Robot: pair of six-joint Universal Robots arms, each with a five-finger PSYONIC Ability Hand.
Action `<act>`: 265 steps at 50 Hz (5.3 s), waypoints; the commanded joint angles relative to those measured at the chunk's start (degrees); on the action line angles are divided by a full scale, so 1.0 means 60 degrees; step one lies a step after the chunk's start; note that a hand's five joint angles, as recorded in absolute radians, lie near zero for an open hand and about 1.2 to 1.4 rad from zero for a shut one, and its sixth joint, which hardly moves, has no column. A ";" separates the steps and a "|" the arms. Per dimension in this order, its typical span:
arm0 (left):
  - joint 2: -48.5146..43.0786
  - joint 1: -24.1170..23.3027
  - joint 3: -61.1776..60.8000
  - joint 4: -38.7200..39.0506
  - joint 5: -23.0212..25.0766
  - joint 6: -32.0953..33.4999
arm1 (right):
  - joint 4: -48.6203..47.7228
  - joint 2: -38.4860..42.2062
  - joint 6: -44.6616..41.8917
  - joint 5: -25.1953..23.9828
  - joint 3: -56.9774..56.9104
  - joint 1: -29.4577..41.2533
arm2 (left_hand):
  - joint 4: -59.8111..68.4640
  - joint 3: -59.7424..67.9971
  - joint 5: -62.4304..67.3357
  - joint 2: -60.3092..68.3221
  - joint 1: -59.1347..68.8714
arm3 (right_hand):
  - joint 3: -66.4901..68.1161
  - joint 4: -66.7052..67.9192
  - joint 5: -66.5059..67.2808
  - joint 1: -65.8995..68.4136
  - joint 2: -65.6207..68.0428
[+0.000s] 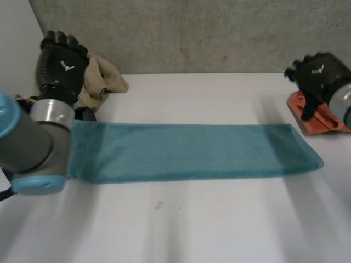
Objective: Fold the laundry.
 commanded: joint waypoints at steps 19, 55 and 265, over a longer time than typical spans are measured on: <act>0.0912 0.1802 -0.3624 0.0034 0.1659 -0.3138 | -0.0640 0.0836 -0.0683 -0.2728 0.3127 -0.2550 | -0.0090 -0.0142 -0.0246 -0.0069 -0.0103 | 0.1876 0.1680 0.1653 0.1967 0.1766; 0.0868 0.1860 -0.3785 0.0092 0.1659 -0.3153 | -0.1696 0.1424 -0.1709 -0.2786 0.3494 -0.3912 | -0.0146 -0.0198 -0.0302 -0.0125 -0.0159 | 1.1315 1.1119 1.1092 1.1405 1.1205; 0.0136 -0.1231 -0.1441 -0.0933 -0.1710 -0.3358 | -0.2912 0.1495 -0.4565 -0.0352 0.1825 0.6090 | -0.0006 -0.0057 -0.0162 0.0016 -0.0019 | 1.1315 1.1119 1.1092 1.1405 1.1205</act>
